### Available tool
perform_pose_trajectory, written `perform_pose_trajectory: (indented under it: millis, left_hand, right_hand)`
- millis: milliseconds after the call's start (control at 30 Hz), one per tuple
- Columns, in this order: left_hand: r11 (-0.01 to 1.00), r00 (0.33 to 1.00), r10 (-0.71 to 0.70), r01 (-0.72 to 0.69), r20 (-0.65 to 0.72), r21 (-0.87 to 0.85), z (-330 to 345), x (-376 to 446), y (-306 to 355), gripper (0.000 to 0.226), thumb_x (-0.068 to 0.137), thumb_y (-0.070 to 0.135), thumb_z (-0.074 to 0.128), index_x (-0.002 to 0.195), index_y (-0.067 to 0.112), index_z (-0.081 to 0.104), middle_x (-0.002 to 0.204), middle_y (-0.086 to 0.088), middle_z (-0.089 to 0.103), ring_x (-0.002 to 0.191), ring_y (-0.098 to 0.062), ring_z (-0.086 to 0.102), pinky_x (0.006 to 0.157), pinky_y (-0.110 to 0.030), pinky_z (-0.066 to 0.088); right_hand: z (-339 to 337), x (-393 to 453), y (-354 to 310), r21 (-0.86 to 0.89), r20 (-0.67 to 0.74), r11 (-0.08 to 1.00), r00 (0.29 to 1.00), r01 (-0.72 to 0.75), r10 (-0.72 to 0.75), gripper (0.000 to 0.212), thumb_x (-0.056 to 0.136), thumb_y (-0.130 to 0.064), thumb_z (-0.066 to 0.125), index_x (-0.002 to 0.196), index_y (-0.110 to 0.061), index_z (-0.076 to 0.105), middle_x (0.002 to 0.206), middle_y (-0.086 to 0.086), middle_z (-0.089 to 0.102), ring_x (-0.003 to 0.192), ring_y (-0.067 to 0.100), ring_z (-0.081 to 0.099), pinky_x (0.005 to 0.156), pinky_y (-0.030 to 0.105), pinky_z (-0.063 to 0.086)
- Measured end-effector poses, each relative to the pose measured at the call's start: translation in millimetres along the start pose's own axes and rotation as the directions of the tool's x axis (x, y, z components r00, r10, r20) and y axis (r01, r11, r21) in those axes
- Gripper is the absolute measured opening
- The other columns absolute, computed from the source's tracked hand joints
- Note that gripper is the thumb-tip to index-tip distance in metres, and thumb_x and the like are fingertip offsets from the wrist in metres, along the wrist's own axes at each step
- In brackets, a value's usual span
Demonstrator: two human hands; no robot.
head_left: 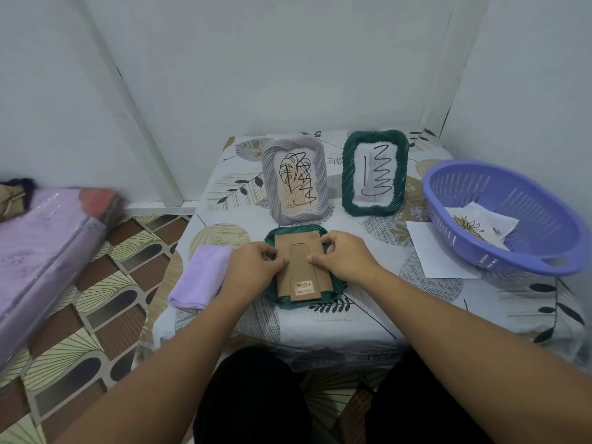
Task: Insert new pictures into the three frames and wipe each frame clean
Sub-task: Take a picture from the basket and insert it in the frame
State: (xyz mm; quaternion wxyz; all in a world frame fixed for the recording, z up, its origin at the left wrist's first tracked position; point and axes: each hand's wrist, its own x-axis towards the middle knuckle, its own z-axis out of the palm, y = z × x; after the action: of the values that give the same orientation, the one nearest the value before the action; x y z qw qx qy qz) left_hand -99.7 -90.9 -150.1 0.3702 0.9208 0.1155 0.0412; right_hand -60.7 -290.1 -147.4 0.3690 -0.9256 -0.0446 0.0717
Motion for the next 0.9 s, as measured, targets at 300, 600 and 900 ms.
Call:
perform_pose_trajectory:
  millis: [300, 600, 900]
  left_hand:
    - [0.996, 1.000, -0.002, 0.004, -0.025, 0.084, 1, 4, 1, 0.024, 0.090, 0.041, 0.071, 0.099, 0.018, 0.075, 0.079, 0.007, 0.068, 0.071, -0.006, 0.060, 0.057, -0.020, 0.045]
    - [0.995, 0.995, -0.077, 0.080, -0.066, 0.055, 4, 23, 3, 0.036, 0.080, 0.049, 0.081, 0.099, 0.024, 0.064, 0.100, -0.001, 0.068, 0.092, -0.022, 0.064, 0.075, -0.035, 0.052]
    - [0.995, 0.982, 0.023, -0.005, -0.188, 0.097, 17, 11, -6, 0.052, 0.086, 0.051, 0.073, 0.126, 0.018, 0.071, 0.104, -0.006, 0.071, 0.093, -0.024, 0.066, 0.081, -0.038, 0.054]
  right_hand:
    - [-3, -3, -3, 0.008, 0.025, 1.000, 0.999, -0.020, 0.019, 0.049, 0.081, -0.043, 0.083, 0.120, -0.018, 0.067, 0.098, -0.005, 0.063, 0.097, 0.016, 0.062, 0.078, 0.029, 0.047]
    - [-12, 5, -8, -0.003, 0.105, 0.995, 0.989, -0.102, 0.101, 0.085, 0.071, -0.048, 0.088, 0.140, -0.025, 0.044, 0.130, 0.002, 0.058, 0.116, 0.022, 0.058, 0.098, 0.043, 0.053]
    - [-11, 4, -4, 0.132, 0.136, 0.987, 0.988, -0.095, 0.077, 0.088, 0.075, -0.036, 0.089, 0.150, -0.023, 0.046, 0.139, 0.000, 0.060, 0.122, 0.020, 0.058, 0.105, 0.039, 0.050]
